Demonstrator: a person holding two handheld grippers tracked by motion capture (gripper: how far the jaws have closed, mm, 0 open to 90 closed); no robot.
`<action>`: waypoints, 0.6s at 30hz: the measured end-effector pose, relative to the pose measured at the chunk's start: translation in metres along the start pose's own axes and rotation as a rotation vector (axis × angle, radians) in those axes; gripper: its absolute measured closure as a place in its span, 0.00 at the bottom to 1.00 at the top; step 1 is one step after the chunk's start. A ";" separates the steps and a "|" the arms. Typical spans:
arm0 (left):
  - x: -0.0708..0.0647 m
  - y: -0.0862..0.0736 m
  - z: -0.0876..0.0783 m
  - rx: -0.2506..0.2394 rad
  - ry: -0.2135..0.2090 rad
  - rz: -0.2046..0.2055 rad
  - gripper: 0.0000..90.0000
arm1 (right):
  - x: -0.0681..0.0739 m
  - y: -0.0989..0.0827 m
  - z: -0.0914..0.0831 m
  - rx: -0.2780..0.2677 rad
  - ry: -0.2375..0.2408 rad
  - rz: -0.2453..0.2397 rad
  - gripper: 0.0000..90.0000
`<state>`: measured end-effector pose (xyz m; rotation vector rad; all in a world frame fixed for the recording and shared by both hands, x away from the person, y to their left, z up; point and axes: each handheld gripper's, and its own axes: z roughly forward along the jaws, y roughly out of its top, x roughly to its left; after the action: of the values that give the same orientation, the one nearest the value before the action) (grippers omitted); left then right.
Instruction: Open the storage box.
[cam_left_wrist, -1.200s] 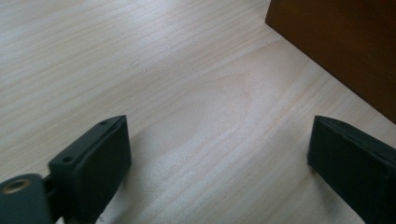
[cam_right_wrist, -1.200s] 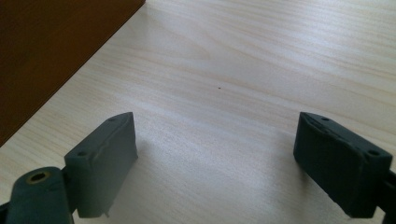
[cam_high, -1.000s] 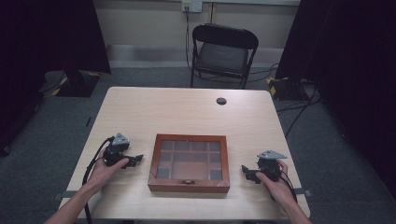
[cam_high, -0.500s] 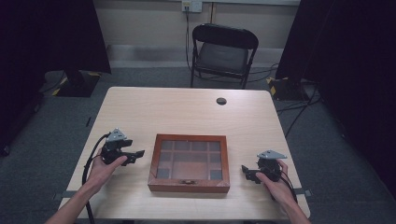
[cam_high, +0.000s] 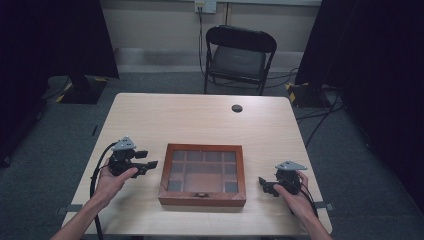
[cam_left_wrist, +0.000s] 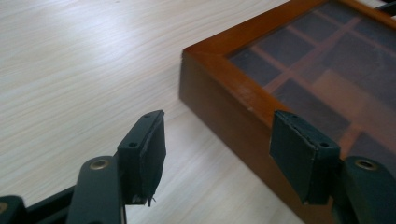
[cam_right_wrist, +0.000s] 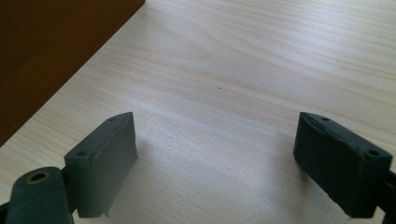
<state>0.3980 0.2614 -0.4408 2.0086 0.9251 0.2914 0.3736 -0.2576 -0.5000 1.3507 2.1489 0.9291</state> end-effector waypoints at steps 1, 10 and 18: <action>-0.002 0.001 0.000 -0.003 -0.012 -0.004 0.40 | 0.000 0.000 0.000 -0.001 -0.001 -0.001 0.14; -0.025 0.013 -0.001 -0.012 -0.065 0.049 0.37 | 0.000 0.000 0.000 0.000 0.000 0.000 0.14; -0.043 0.020 0.004 0.009 -0.156 0.063 0.37 | 0.000 0.000 0.000 0.000 0.000 -0.001 0.14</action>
<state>0.3803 0.2219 -0.4217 2.0397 0.7679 0.1621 0.3736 -0.2576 -0.5001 1.3501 2.1490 0.9287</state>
